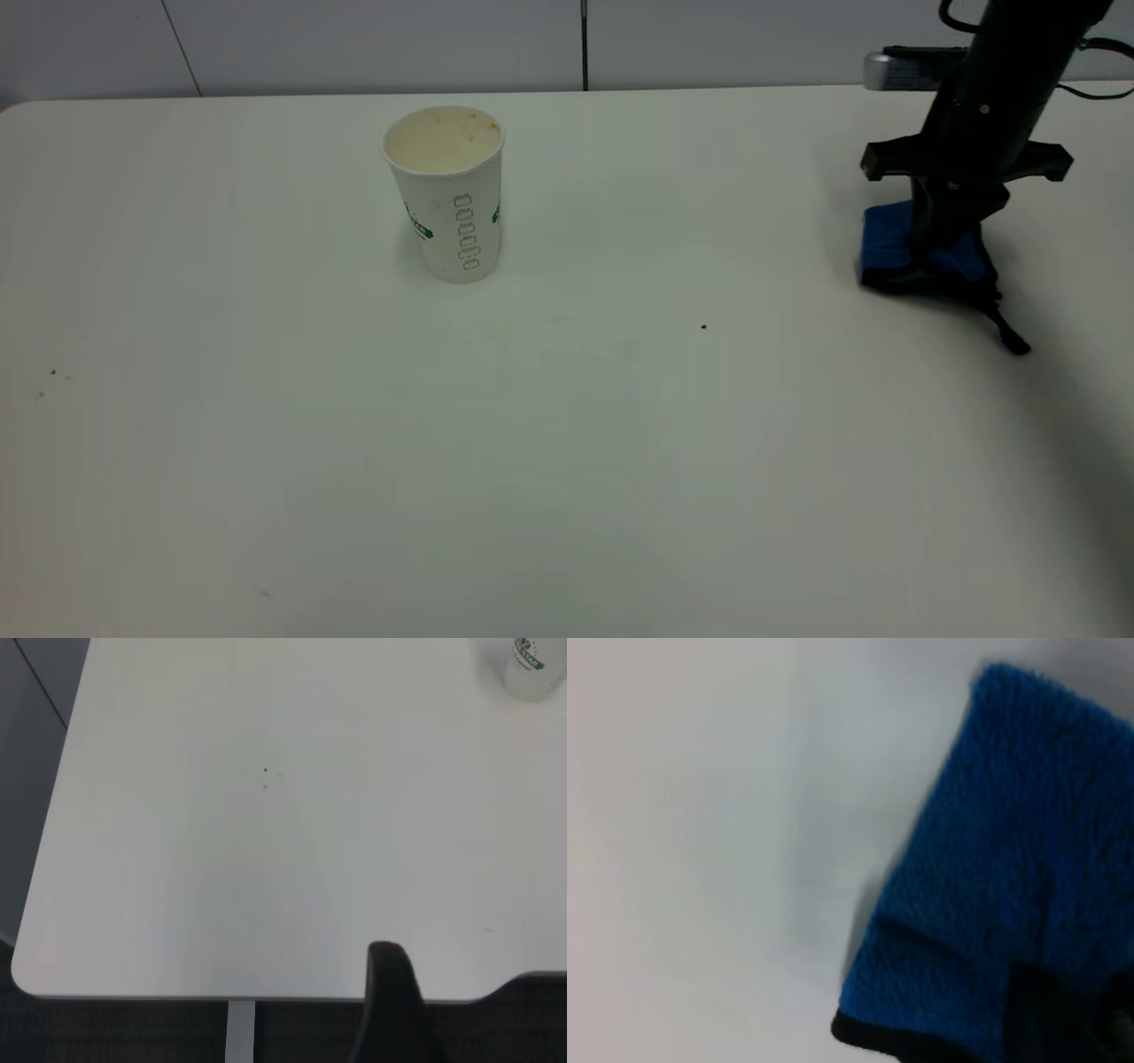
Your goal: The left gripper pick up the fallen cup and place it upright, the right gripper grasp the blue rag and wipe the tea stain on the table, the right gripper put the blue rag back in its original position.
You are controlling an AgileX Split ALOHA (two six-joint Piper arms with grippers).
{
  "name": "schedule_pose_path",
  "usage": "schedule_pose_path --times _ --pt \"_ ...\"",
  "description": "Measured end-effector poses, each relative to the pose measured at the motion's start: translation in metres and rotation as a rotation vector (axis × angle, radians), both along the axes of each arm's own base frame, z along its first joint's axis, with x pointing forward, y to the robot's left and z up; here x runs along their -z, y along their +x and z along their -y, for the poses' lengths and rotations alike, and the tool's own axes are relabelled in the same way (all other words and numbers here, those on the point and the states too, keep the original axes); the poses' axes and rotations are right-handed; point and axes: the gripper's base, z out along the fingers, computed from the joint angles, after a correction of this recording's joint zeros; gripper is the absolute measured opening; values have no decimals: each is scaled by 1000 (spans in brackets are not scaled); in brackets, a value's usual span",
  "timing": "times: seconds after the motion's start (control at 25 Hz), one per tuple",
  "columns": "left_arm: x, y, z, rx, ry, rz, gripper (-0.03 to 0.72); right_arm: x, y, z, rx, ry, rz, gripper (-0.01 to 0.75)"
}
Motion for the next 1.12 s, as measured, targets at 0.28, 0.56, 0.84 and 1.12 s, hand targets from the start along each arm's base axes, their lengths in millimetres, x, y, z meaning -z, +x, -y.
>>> schedule_pose_path --times 0.28,0.56,0.84,1.12 --pt "0 0 0 0 0 0 515 0 -2 4 -6 1 -15 376" --pt "0 0 0 1 1 0 515 -44 -4 3 -58 -2 -29 701" --pt "0 0 0 1 1 0 515 -184 -33 -8 -100 6 46 609" --pt "0 0 0 1 1 0 515 -280 -129 -19 -130 -43 137 576"
